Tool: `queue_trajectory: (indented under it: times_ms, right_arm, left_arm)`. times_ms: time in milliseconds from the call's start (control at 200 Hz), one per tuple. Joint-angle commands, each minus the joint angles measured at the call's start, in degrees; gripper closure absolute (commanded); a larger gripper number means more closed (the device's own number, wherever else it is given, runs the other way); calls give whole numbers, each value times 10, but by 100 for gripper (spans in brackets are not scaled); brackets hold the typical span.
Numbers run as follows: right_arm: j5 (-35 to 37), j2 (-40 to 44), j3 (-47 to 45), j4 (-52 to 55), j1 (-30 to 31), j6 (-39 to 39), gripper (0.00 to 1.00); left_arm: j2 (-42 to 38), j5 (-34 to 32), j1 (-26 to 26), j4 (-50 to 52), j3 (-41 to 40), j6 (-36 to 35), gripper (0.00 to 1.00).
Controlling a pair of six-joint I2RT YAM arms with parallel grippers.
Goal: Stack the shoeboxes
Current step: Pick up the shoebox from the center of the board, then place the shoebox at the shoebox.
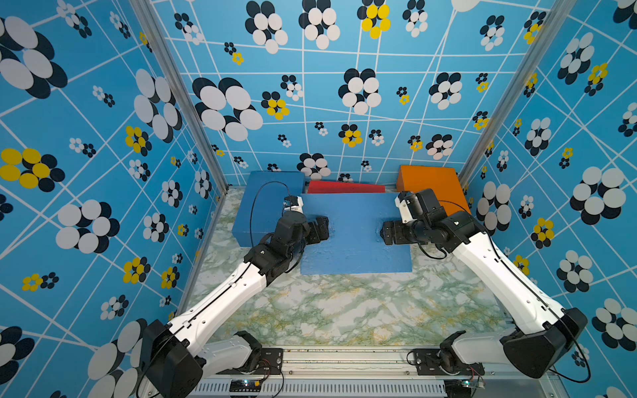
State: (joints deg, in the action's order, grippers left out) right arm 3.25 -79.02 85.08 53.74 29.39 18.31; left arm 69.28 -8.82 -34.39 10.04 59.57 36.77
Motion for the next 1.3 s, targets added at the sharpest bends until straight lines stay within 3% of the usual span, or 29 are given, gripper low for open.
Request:
queue_trajectory:
  times_ms: [0,500,1295]
  right_arm:
    - [-106,-20,43,-55,27,-42,7]
    - [-98,-105,186,-23,26,-61,7]
    - [-145,-207,306,-21,-21,-72,6]
  left_arm:
    - [18,131,-16,-69,49,-5,8]
    - [80,162,23,-56,136,-29,9]
    - [214,206,68,-41,277,-48,9]
